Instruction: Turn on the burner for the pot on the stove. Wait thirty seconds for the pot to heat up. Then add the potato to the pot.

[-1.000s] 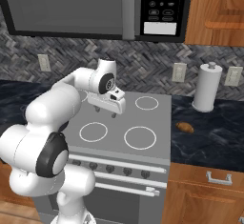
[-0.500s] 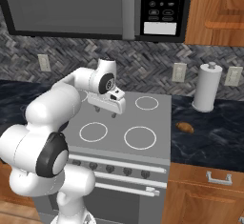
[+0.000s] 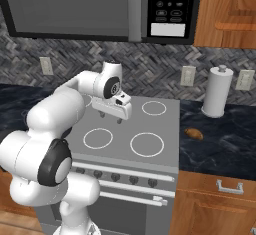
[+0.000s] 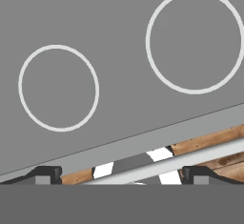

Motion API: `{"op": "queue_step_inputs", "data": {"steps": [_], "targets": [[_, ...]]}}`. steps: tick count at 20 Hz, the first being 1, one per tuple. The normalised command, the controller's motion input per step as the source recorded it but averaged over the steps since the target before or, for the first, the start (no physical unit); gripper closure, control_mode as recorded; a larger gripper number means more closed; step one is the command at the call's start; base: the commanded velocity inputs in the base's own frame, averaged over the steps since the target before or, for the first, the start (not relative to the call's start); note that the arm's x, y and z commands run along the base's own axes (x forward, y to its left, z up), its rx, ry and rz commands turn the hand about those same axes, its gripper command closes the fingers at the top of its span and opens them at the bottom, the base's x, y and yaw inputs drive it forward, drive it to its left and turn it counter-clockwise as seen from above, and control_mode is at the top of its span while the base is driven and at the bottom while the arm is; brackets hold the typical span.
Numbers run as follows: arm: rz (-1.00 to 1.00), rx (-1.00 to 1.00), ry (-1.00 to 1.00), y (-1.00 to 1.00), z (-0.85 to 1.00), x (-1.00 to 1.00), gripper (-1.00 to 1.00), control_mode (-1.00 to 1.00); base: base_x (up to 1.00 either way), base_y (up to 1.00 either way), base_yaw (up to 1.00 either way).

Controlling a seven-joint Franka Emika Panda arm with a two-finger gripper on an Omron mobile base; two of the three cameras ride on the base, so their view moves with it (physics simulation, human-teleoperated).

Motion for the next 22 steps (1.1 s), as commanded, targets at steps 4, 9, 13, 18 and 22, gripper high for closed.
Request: {"op": "queue_step_inputs", "data": {"steps": [4,9,13,18,22], "targets": [[0.0,0.0,0.0,0.0,0.0,0.0,-1.0,-1.0,0.0,0.0,0.0],[0.0,0.0,0.0,0.0,0.0,0.0,-1.0,-1.0,0.0,0.0,0.0],[0.0,0.0,0.0,0.0,0.0,0.0,-1.0,-1.0,0.0,0.0,0.0],[0.0,0.0,0.0,0.0,0.0,0.0,-1.0,-1.0,0.0,0.0,0.0],[0.0,0.0,0.0,0.0,0.0,0.0,-1.0,-1.0,0.0,0.0,0.0]]}}
